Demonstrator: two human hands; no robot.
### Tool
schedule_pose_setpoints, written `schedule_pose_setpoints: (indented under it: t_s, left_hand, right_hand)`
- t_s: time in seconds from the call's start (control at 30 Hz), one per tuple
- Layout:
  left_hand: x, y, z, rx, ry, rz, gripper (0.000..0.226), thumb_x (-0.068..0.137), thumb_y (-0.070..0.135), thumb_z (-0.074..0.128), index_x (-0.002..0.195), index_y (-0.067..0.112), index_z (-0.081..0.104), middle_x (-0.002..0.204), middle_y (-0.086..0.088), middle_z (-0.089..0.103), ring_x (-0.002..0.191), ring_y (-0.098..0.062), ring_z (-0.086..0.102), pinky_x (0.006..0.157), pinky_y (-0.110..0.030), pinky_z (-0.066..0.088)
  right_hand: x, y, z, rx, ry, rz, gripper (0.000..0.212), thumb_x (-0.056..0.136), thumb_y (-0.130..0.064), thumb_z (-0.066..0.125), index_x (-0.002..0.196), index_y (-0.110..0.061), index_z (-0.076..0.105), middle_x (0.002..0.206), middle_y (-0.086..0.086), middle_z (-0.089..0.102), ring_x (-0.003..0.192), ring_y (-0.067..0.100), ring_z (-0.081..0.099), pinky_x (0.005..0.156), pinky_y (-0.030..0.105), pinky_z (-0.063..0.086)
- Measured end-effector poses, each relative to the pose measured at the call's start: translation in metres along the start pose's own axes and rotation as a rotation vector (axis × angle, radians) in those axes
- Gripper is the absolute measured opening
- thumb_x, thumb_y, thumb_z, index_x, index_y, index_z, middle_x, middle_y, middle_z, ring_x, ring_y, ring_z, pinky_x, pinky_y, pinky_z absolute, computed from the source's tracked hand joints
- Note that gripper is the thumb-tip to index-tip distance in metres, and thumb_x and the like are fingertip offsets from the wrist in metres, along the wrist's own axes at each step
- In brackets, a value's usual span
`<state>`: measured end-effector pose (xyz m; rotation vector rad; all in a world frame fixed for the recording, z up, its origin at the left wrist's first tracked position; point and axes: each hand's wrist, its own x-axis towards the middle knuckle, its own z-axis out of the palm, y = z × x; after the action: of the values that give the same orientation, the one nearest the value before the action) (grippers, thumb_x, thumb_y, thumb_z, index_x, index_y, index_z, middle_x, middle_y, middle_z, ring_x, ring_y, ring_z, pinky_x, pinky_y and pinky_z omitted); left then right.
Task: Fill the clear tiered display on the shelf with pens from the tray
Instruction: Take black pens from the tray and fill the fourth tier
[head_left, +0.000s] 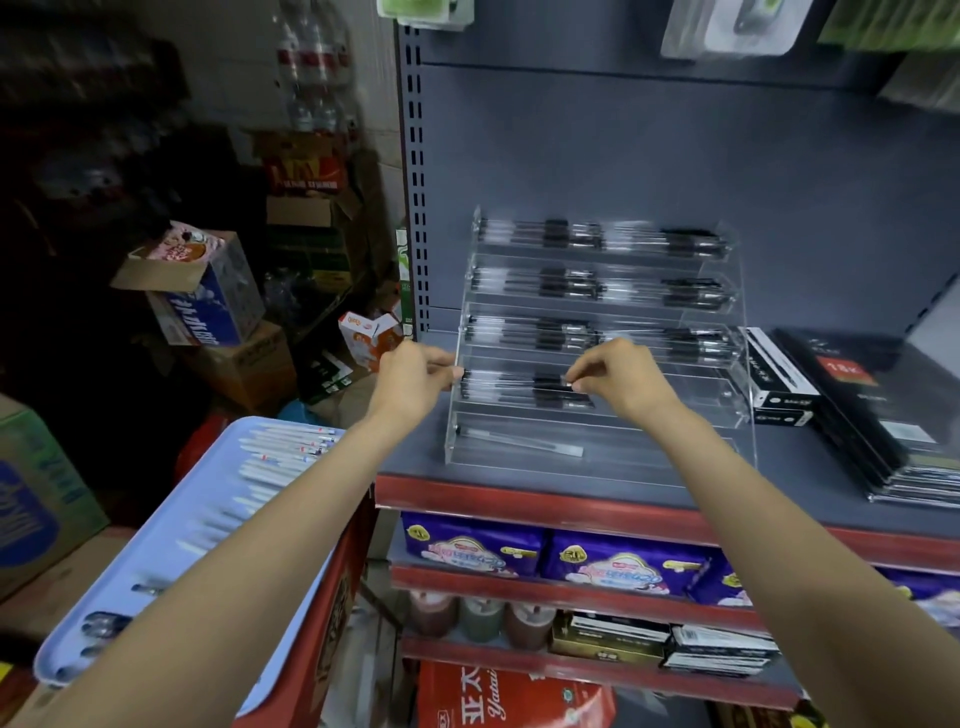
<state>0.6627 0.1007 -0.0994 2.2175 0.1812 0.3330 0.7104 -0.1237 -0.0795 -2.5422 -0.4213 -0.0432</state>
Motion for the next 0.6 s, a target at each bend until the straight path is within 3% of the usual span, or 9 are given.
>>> schedule_pose_setpoints:
  t_s: [0.07,0.2,0.27,0.43,0.6]
  left_hand:
    - [0.000,0.001,-0.001,-0.019,-0.007,-0.007,0.030,0.087,0.014,0.065,0.114,-0.001,0.064,0.104,-0.016,0.070,0.081,-0.009,0.062,0.083,-0.021,0.048]
    - [0.001,0.000,-0.004,-0.027,-0.016,-0.010,0.028,0.087,0.014,0.065,0.112,0.000,0.065,0.103,-0.015,0.070,0.081,-0.010,0.062,0.088,-0.026,0.050]
    - [0.000,-0.001,-0.003,-0.033,-0.014,-0.017,0.027,0.087,0.014,0.065,0.111,0.001,0.066,0.101,-0.014,0.070,0.080,-0.010,0.062,0.088,-0.026,0.050]
    - [0.000,0.000,-0.003,-0.052,-0.029,-0.020,0.028,0.087,0.014,0.064,0.112,0.002,0.064,0.102,-0.013,0.069,0.081,-0.011,0.062,0.084,-0.024,0.049]
    - [-0.002,0.000,-0.012,-0.015,-0.020,0.024,0.024,0.087,0.018,0.064,0.109,0.007,0.064,0.097,-0.008,0.069,0.084,-0.012,0.064,0.078,-0.019,0.044]
  right_hand:
    - [0.001,-0.001,-0.002,-0.012,-0.016,0.005,0.013,0.084,-0.002,0.065,0.091,-0.010,0.074,0.098,0.008,0.072,0.090,0.016,0.064,0.077,0.016,0.040]
    - [-0.002,-0.003,-0.005,-0.016,0.003,0.002,0.014,0.084,-0.002,0.065,0.092,-0.008,0.075,0.096,0.007,0.071,0.082,0.009,0.056,0.059,-0.004,0.035]
    - [-0.002,-0.004,-0.003,-0.013,0.001,0.016,0.014,0.084,-0.002,0.064,0.093,-0.007,0.074,0.097,0.007,0.071,0.085,0.012,0.059,0.060,0.000,0.037]
    - [0.001,-0.008,0.001,-0.016,-0.036,0.054,0.013,0.086,-0.005,0.064,0.094,-0.008,0.074,0.100,0.008,0.072,0.097,0.019,0.065,0.080,0.018,0.042]
    - [-0.005,-0.018,0.009,0.043,0.080,-0.001,0.014,0.087,-0.009,0.062,0.097,-0.010,0.072,0.100,0.003,0.071,0.087,0.011,0.060,0.076,0.011,0.038]
